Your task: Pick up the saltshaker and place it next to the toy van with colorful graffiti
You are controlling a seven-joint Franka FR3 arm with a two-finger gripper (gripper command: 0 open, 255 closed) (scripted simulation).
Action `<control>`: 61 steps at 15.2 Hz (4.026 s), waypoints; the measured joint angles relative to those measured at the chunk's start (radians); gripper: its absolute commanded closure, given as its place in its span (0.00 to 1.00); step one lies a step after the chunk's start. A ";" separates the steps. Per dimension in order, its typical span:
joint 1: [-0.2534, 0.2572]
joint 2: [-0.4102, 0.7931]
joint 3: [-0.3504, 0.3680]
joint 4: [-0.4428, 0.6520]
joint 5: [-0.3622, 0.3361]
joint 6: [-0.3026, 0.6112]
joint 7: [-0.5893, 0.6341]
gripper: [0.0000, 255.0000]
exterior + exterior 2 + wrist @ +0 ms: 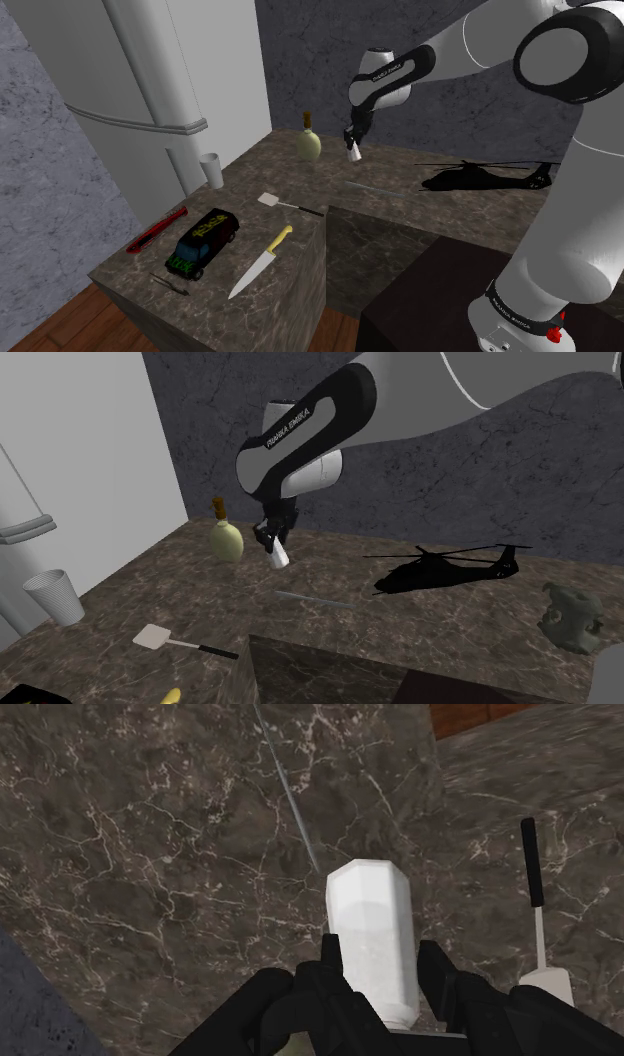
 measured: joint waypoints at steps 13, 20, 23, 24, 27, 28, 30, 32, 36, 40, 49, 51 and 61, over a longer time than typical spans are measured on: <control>0.173 0.086 0.101 0.119 -0.082 -0.032 0.329 1.00; 0.261 0.187 0.142 0.272 -0.113 -0.091 0.478 1.00; 0.302 0.251 0.158 0.363 -0.124 -0.120 0.542 1.00; 0.313 0.264 0.161 0.388 -0.128 -0.134 0.559 1.00; 0.354 0.335 0.174 0.498 -0.138 -0.177 0.618 1.00; 0.364 0.354 0.177 0.530 -0.140 -0.192 0.633 1.00; 0.385 0.414 0.183 0.628 -0.144 -0.233 0.662 1.00; 0.409 0.476 0.189 0.737 -0.147 -0.283 0.692 1.00; 0.420 0.523 0.192 0.764 -0.149 -0.266 0.711 1.00; 0.423 0.536 0.192 0.734 -0.151 -0.223 0.718 1.00; 0.421 0.580 0.192 0.685 -0.152 -0.130 0.725 1.00; 0.421 0.594 0.192 0.680 -0.152 -0.112 0.727 1.00; 0.424 0.662 0.192 0.655 -0.154 -0.019 0.740 1.00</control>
